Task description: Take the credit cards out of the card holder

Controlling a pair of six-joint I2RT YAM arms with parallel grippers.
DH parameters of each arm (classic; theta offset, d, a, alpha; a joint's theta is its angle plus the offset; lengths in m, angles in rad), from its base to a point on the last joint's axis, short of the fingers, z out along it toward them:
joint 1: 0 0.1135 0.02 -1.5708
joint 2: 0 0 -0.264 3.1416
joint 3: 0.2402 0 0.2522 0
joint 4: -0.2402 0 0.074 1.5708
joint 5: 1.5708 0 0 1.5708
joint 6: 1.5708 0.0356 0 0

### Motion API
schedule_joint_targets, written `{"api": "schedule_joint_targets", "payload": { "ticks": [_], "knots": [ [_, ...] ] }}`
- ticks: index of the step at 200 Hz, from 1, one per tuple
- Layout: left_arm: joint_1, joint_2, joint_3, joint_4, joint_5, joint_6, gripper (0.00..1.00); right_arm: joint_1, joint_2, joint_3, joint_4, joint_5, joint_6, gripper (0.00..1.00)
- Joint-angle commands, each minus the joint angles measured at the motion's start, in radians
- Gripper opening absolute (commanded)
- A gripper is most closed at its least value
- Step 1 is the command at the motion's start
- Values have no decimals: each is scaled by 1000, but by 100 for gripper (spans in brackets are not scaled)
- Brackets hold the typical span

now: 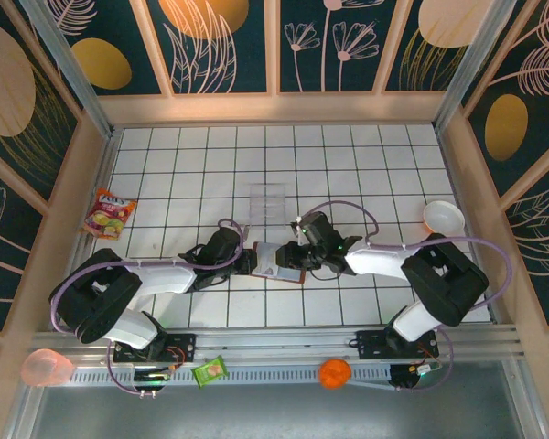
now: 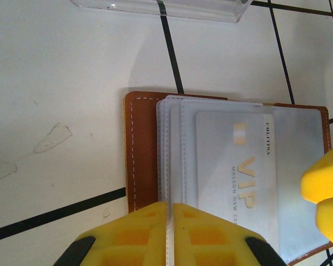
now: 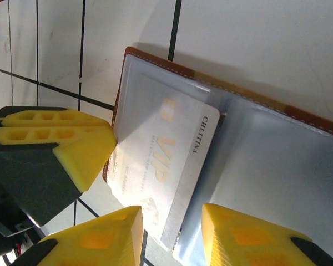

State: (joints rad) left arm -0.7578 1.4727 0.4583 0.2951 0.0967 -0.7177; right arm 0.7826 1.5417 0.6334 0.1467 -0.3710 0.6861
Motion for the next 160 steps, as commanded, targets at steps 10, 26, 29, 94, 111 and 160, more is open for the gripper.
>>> {"api": "schedule_joint_targets", "payload": {
  "ticks": [10,26,29,94,111,160],
  "knots": [
    [10,22,-31,-43,1,-2,9,-7,36,28,34,-29,14,33],
    [9,20,-38,-35,8,-6,9,-8,50,21,38,-22,31,31],
    [9,18,-40,-36,8,-6,9,-8,51,18,41,-22,34,31],
    [10,17,-48,-25,19,-13,8,-9,78,-6,100,-39,78,25],
    [10,17,-50,-21,19,-15,8,-10,83,-6,104,-40,82,24],
    [9,17,-58,-11,24,-19,7,-13,112,-20,127,-40,113,22]
  ]
}}
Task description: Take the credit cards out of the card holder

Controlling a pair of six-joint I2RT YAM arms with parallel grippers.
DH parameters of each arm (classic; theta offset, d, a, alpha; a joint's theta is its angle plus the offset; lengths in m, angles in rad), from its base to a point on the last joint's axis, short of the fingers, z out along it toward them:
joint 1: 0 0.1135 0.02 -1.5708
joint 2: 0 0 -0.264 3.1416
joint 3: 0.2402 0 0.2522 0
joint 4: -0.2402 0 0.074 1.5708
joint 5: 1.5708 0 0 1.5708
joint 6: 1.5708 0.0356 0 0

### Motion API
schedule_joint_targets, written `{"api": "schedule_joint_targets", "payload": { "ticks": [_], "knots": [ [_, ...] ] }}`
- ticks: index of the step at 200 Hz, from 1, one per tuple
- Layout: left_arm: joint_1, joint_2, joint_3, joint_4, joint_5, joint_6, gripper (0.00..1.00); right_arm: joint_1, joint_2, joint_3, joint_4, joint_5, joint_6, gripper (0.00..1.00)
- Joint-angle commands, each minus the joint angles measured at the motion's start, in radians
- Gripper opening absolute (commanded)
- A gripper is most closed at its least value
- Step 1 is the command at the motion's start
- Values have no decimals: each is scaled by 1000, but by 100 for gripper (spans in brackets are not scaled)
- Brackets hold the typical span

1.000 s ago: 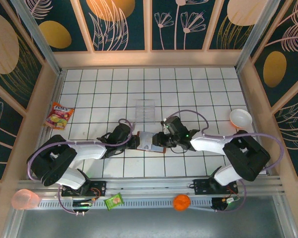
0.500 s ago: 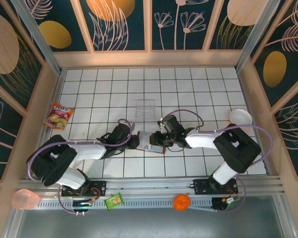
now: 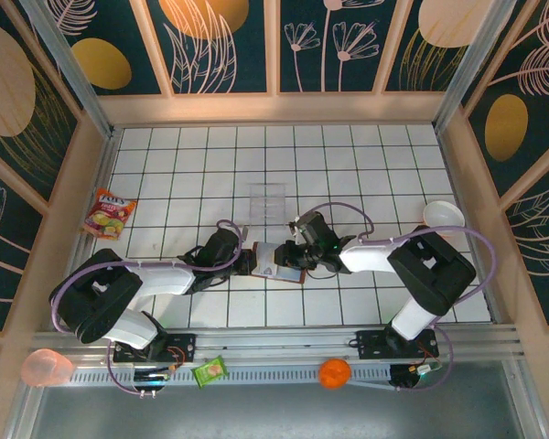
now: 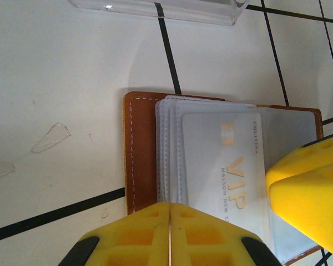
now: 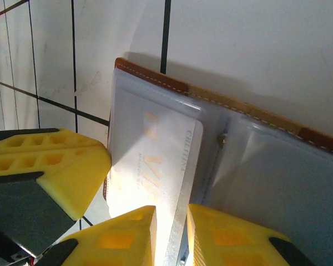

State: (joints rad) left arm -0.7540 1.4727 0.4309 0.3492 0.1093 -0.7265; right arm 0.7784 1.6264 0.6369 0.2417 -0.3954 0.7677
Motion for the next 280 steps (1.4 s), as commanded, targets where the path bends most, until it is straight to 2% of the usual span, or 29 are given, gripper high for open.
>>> {"api": "schedule_joint_targets", "payload": {
  "ticks": [1,40,73,101,115,147,177,237,280],
  "knots": [
    [5,17,-31,-66,11,-10,7,-8,28,-23,32,-16,32,23],
    [5,17,-33,-65,12,-13,7,-8,35,-29,29,1,53,23],
    [5,17,-37,-59,21,-16,7,-8,50,-38,64,-16,64,17],
    [6,17,-41,-57,20,-21,7,-9,50,-50,83,-18,76,8],
    [6,15,-43,-54,20,-25,7,-10,40,-57,77,-9,80,0],
    [6,15,-49,-49,23,-29,6,-16,1,-83,54,14,86,0],
    [6,22,-53,-38,31,-33,0,-34,-39,-109,12,30,76,0],
    [6,35,-56,-18,41,-35,0,-52,-93,-117,-75,42,21,0],
    [6,28,-63,-12,43,-36,0,-69,-143,-95,-206,118,-28,0]
  ]
}}
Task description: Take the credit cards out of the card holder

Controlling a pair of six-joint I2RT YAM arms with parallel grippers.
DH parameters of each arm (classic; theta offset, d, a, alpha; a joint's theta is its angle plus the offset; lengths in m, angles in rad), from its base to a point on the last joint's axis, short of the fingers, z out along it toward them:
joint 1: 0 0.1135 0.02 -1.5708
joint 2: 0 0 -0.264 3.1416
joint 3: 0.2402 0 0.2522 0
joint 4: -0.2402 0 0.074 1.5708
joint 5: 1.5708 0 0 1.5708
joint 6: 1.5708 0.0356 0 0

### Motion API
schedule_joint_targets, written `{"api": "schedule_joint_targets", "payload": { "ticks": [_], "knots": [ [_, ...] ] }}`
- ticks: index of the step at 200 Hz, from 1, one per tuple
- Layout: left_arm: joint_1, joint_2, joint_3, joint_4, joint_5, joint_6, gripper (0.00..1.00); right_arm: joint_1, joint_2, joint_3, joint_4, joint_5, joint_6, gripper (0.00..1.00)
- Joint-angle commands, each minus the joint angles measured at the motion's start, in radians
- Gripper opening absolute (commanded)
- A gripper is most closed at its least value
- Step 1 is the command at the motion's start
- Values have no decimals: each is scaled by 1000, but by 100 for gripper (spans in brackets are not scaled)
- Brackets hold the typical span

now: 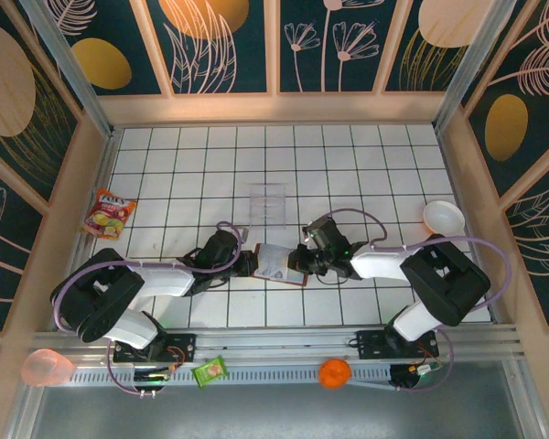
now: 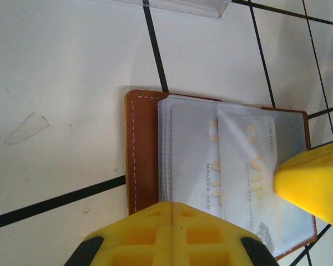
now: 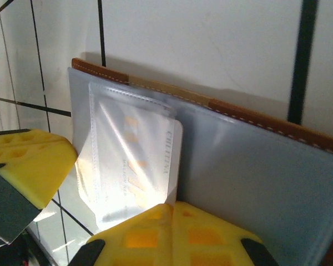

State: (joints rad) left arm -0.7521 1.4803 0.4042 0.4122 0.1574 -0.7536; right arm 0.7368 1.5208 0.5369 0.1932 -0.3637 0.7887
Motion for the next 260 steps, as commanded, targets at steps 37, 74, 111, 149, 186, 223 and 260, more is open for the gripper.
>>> {"api": "schedule_joint_targets", "payload": {
  "ticks": [37,74,111,149,186,223,260],
  "knots": [
    [4,19,-42,-63,4,-12,0,-36,-55,-14,-138,73,-48,0],
    [4,12,-45,-65,2,-14,0,-27,-85,-20,-73,12,-67,4],
    [4,14,-45,-65,1,-14,0,6,-111,-6,2,-44,-83,34],
    [4,14,-44,-67,1,-16,0,15,-37,2,31,-80,-86,38],
    [4,6,-48,-68,-3,-19,0,14,3,-12,92,-101,-57,35],
    [4,12,-44,-67,2,-17,0,15,31,-2,107,-117,-52,26],
    [4,8,-46,-68,1,-18,0,13,48,-12,114,-106,-41,16]
  ]
}}
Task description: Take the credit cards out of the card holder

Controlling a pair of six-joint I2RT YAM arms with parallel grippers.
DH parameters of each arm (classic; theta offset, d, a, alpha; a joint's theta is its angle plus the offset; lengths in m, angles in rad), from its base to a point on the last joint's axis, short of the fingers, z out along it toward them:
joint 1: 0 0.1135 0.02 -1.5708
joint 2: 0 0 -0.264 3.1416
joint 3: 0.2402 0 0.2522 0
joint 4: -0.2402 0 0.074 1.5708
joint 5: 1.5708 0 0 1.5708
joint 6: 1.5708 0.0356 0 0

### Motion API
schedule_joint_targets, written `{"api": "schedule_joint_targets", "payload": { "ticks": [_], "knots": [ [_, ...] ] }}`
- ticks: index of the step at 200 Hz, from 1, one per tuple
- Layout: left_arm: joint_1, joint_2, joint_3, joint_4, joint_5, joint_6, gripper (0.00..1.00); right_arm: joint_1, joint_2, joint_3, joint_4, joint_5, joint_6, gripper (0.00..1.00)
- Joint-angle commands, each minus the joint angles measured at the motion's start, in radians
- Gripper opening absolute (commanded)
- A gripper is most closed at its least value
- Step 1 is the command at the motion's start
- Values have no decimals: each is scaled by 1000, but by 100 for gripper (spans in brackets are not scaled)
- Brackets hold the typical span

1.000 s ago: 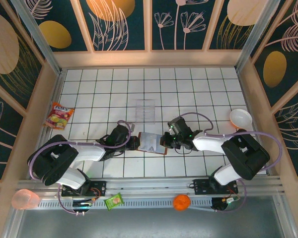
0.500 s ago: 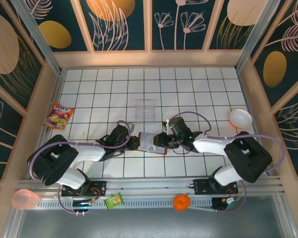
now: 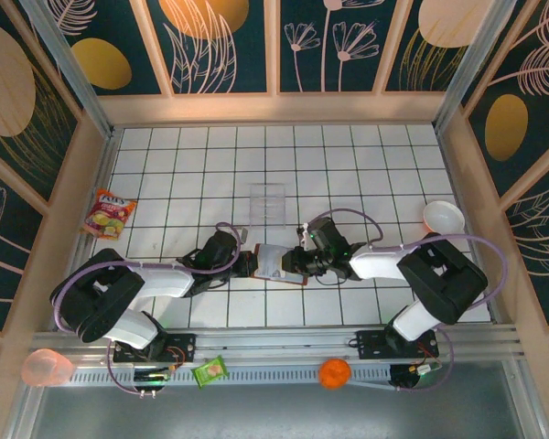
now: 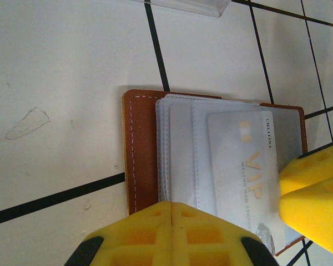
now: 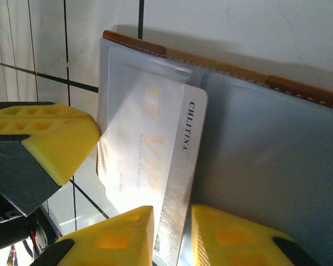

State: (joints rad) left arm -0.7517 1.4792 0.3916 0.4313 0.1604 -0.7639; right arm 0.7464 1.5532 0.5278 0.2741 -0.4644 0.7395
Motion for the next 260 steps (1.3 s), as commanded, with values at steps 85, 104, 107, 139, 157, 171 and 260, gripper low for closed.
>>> {"api": "schedule_joint_targets", "payload": {
  "ticks": [85,104,107,139,157,171,260],
  "knots": [
    [3,-14,-39,-90,-4,-9,0,-56,-168,-21,-269,123,-30,0],
    [4,-24,-39,-89,-1,-10,0,-55,-212,22,-397,191,-50,0],
    [3,-24,-39,-90,-1,-9,0,-55,-217,29,-412,197,-51,0],
    [3,-34,-40,-82,4,-14,0,-33,-227,127,-542,275,-54,0],
    [3,-33,-40,-69,14,-17,0,-4,-197,169,-549,289,-50,0],
    [3,-27,-40,-60,21,-16,0,25,-156,194,-539,294,-46,0],
    [3,-5,-32,-46,42,6,0,76,-33,262,-511,279,-74,8]
  ]
}}
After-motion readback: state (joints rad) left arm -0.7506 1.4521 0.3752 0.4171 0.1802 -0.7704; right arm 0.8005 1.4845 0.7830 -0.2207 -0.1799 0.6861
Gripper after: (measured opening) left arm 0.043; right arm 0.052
